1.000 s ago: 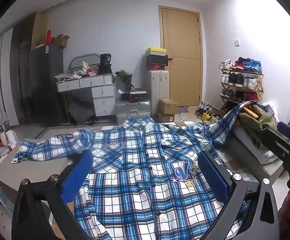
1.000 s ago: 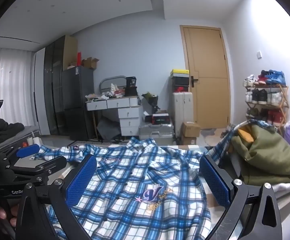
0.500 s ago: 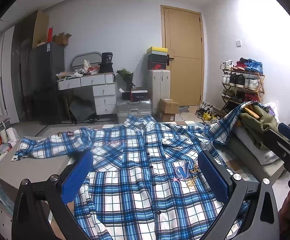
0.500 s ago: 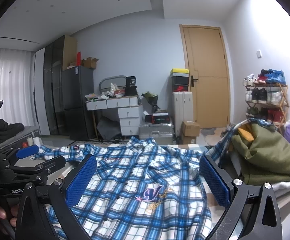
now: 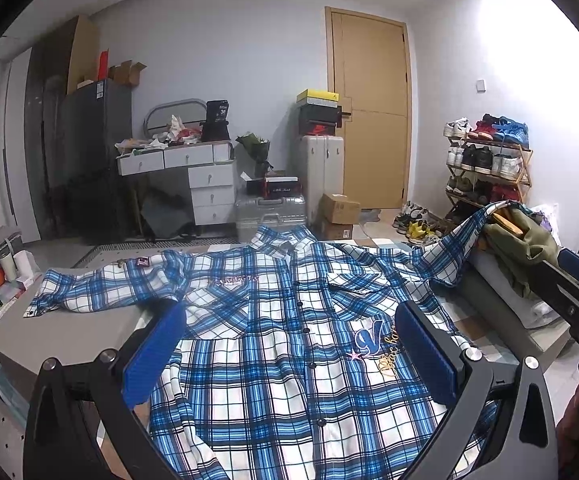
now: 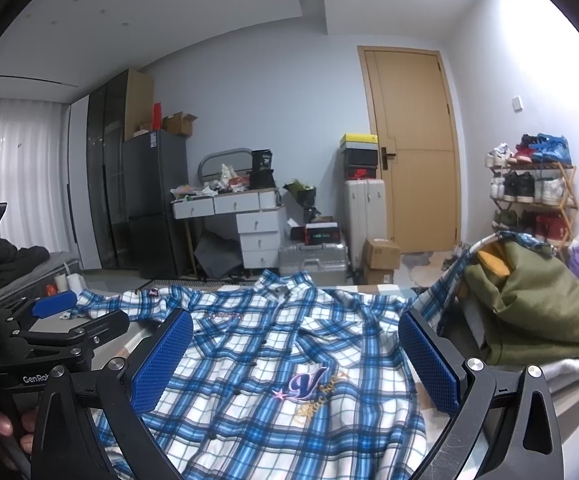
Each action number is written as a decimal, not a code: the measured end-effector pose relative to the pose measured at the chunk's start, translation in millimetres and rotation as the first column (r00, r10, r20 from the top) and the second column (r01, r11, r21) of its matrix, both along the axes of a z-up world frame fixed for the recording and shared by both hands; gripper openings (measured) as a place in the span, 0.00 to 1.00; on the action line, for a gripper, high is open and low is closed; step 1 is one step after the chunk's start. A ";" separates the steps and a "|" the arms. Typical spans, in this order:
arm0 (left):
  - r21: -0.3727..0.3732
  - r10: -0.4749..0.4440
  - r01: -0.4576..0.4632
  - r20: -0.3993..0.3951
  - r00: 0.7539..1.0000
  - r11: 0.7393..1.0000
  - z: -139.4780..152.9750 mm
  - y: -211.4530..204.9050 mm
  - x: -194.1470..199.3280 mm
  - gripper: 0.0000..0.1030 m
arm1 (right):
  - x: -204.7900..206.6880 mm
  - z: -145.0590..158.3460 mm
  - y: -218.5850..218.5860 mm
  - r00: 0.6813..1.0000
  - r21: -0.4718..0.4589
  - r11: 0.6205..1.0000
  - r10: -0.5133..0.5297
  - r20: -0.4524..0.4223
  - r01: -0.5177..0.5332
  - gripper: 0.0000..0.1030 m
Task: Fold large clothes
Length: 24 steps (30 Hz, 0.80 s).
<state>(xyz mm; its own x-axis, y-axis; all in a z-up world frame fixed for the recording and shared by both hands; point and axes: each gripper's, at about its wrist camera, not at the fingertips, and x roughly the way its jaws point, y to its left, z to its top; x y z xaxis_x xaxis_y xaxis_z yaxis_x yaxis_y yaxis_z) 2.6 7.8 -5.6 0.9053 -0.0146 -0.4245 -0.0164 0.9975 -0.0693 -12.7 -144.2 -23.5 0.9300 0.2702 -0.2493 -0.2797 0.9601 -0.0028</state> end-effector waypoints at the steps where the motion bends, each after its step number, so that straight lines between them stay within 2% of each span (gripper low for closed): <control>1: 0.009 -0.001 0.001 0.000 1.000 1.000 -0.1 -0.1 0.6 0.99 | 0.9 -0.6 -0.3 1.000 0.002 1.000 0.001 -0.002 -0.001 1.00; 11: 0.009 0.002 -0.002 0.043 0.999 1.000 -13.5 1.6 17.3 0.99 | 20.5 -14.9 -7.0 0.999 0.011 1.000 -0.012 -0.043 0.012 1.00; 14: 0.011 0.001 -0.002 0.039 0.999 1.000 -19.6 2.2 26.2 0.99 | 35.0 -16.3 -21.5 0.997 0.042 0.999 -0.031 -0.065 0.033 1.00; 18: 0.007 -0.007 0.007 0.028 1.000 1.000 -28.4 2.6 41.4 0.99 | 67.5 -8.7 -72.1 0.990 0.147 0.986 -0.054 -0.127 0.073 1.00; 23: -0.012 -0.022 0.022 -0.004 1.000 1.000 -39.4 3.2 65.6 0.99 | 114.8 11.9 -159.2 0.954 0.205 0.946 -0.207 -0.217 0.252 1.00; 24: -0.003 -0.023 0.023 -0.020 1.000 1.000 -41.9 3.9 69.4 0.99 | 127.1 16.9 -183.1 0.933 0.227 0.923 -0.252 -0.257 0.312 1.00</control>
